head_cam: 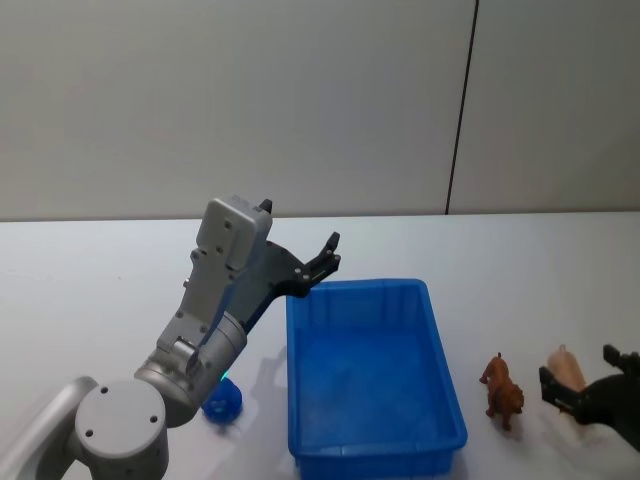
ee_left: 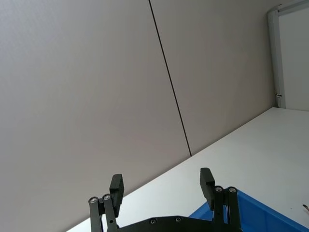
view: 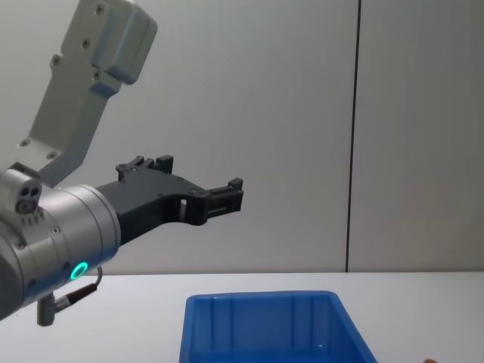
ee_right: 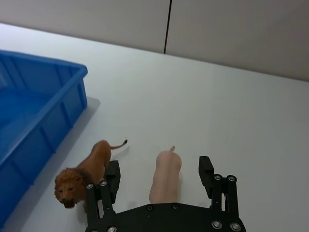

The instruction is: Pick up the two dolls from the table and place them into the box.

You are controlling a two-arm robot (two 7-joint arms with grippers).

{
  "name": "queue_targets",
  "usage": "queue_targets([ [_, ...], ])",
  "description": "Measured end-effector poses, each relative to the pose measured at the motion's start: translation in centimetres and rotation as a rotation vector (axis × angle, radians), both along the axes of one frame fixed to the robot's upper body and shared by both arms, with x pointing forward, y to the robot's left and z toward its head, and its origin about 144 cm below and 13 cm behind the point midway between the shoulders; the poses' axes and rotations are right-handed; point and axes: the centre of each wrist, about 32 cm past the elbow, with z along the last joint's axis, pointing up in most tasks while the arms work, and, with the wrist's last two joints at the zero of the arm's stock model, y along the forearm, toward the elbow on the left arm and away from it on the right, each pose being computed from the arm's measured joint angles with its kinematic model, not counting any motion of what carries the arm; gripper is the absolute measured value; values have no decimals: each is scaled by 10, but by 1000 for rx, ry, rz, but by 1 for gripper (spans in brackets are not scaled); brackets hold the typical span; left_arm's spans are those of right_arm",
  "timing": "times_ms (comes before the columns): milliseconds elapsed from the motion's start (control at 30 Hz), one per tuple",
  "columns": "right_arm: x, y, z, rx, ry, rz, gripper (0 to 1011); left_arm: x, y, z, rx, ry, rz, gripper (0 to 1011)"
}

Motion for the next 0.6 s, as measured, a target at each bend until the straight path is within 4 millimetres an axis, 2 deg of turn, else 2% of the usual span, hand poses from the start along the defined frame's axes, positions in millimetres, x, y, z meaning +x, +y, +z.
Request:
queue_targets([
  [500, 9, 5, -21, -37, 87, 1, 1001, 0, 0, 0, 0, 0, 0, 1000],
  [600, 11, 5, -23, -41, 95, 0, 969, 0, 0, 0, 0, 0, 0, 1000],
])
